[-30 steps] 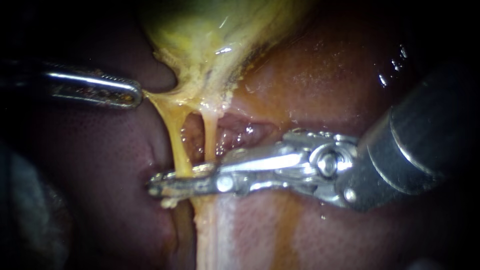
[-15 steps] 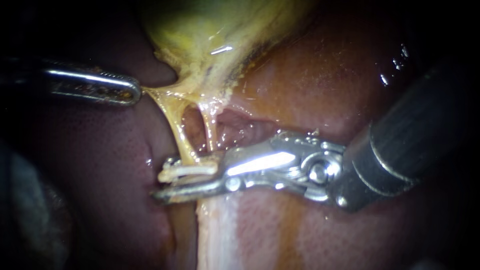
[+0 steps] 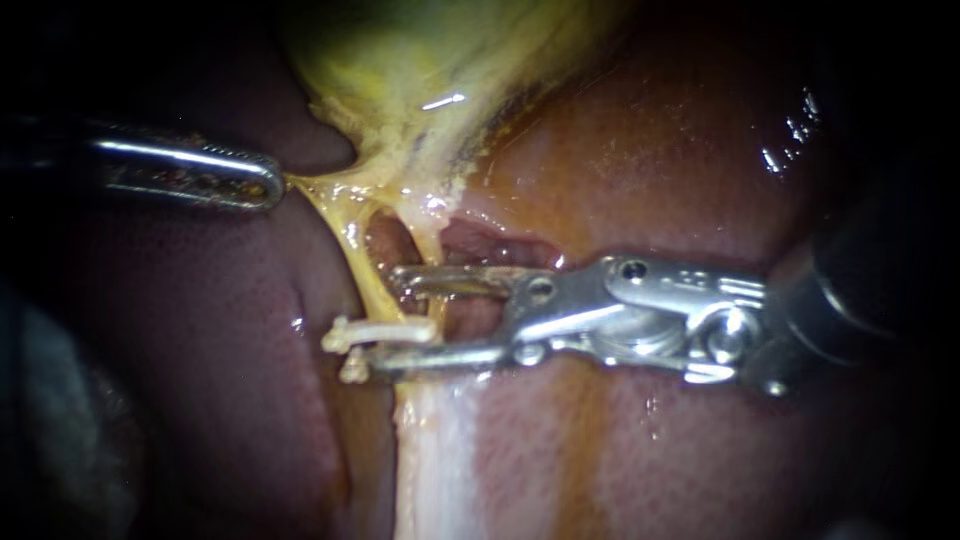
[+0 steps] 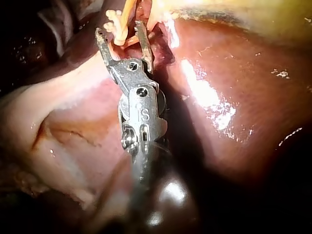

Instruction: Going back second clip left tube

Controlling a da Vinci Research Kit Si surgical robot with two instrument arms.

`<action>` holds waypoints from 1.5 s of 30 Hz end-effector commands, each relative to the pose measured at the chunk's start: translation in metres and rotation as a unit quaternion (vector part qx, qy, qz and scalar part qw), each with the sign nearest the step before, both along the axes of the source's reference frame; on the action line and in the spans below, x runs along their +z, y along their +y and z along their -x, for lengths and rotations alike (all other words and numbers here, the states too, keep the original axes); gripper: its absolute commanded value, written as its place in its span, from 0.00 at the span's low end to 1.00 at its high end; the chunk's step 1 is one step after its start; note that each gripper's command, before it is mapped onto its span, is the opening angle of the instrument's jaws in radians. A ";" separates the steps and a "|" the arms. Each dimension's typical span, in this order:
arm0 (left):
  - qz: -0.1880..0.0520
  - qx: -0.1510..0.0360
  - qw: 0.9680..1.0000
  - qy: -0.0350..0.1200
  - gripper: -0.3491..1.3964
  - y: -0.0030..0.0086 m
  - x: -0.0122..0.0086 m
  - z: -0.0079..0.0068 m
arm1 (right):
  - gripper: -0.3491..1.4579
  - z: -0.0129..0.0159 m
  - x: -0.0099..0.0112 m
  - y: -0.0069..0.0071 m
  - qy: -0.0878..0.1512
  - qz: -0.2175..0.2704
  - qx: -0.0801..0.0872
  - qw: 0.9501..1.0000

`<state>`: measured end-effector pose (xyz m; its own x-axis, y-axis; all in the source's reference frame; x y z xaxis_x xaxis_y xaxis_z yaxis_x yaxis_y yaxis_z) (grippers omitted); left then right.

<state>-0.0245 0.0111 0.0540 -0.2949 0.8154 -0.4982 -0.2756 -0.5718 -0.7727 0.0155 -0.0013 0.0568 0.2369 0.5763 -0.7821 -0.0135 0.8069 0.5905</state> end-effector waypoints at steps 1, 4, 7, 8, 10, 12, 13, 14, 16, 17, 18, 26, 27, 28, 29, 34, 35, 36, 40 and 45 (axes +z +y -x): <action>0.000 0.000 1.000 0.000 0.00 0.0000 0.0000 0.0000 | 0.47 0.0007 -0.0003 0.0001 0.000 0.010 -0.005 1.000; 0.000 0.000 1.000 0.000 0.00 0.0000 0.0000 0.0000 | 0.47 0.0031 -0.0013 0.0005 -0.006 0.035 -0.016 0.999; 0.000 0.000 1.000 0.000 0.00 0.0000 -0.0001 0.0000 | 0.47 0.0052 -0.0022 0.0011 -0.018 0.053 -0.029 0.998; 0.000 0.000 1.000 0.000 0.00 0.0000 -0.0001 0.0000 | 0.47 0.0061 -0.0026 0.0014 -0.023 0.058 -0.034 0.997; 0.000 0.000 1.000 0.000 0.00 0.0000 -0.0001 0.0000 | 0.47 0.0073 -0.0031 0.0017 -0.030 0.064 -0.043 0.997; 0.000 0.000 1.000 0.000 0.00 0.0000 -0.0001 0.0000 | 0.47 0.0087 -0.0036 0.0020 -0.034 0.068 -0.051 0.996; 0.000 0.000 1.000 0.000 0.00 0.0000 -0.0001 0.0000 | 0.47 0.0093 -0.0037 0.0021 -0.037 0.071 -0.055 0.995; 0.000 0.000 1.000 0.000 0.00 0.0000 -0.0001 0.0000 | 0.47 0.0099 -0.0039 0.0023 -0.039 0.074 -0.059 0.995; 0.000 0.000 1.000 0.000 0.00 0.0000 -0.0001 0.0000 | 0.47 0.0107 -0.0041 0.0024 -0.041 0.077 -0.063 0.994; 0.000 0.000 1.000 0.000 0.00 0.0000 -0.0001 0.0000 | 0.47 0.0111 -0.0042 0.0024 -0.043 0.077 -0.063 0.994; 0.000 0.000 1.000 0.000 0.00 0.0000 -0.0001 0.0000 | 0.47 0.0115 -0.0043 0.0024 -0.041 0.079 -0.066 0.994; 0.003 -0.004 1.000 0.003 0.00 -0.0005 0.0006 0.0009 | 0.47 0.0128 -0.0045 0.0022 -0.034 0.079 -0.077 0.993; 0.003 -0.003 1.000 0.003 0.00 -0.0006 0.0008 0.0011 | 0.47 0.0128 -0.0045 0.0022 -0.033 0.079 -0.077 0.993; 0.004 -0.003 1.000 0.001 0.00 -0.0008 0.0011 0.0015 | 0.47 0.0129 -0.0045 0.0021 -0.033 0.079 -0.078 0.993; 0.004 -0.002 1.000 0.000 0.00 -0.0009 0.0013 0.0018 | 0.47 0.0129 -0.0045 0.0021 -0.033 0.079 -0.078 0.993; 0.004 0.005 1.000 0.001 0.00 -0.0016 0.0029 0.0036 | 0.47 0.0132 -0.0046 0.0021 -0.033 0.079 -0.079 0.993; 0.002 0.006 1.000 0.000 0.00 -0.0019 0.0033 0.0040 | 0.47 0.0133 -0.0046 0.0021 -0.033 0.079 -0.079 0.993; 0.002 0.007 1.000 0.001 0.00 -0.0021 0.0037 0.0043 | 0.47 0.0133 -0.0046 0.0021 -0.032 0.079 -0.079 0.993; 0.001 0.011 1.000 0.000 0.00 -0.0028 0.0048 0.0054 | 0.47 0.0136 -0.0047 0.0020 -0.032 0.079 -0.079 0.993; 0.000 0.015 1.000 0.000 0.00 -0.0032 0.0052 0.0059 | 0.47 0.0137 -0.0047 0.0020 -0.031 0.079 -0.081 0.993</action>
<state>-0.0304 0.0079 0.0592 -0.3183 0.8057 -0.4996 -0.2583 -0.5808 -0.7720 0.0017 0.0007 0.0521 0.3672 0.3983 -0.8405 0.0912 0.8839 0.4587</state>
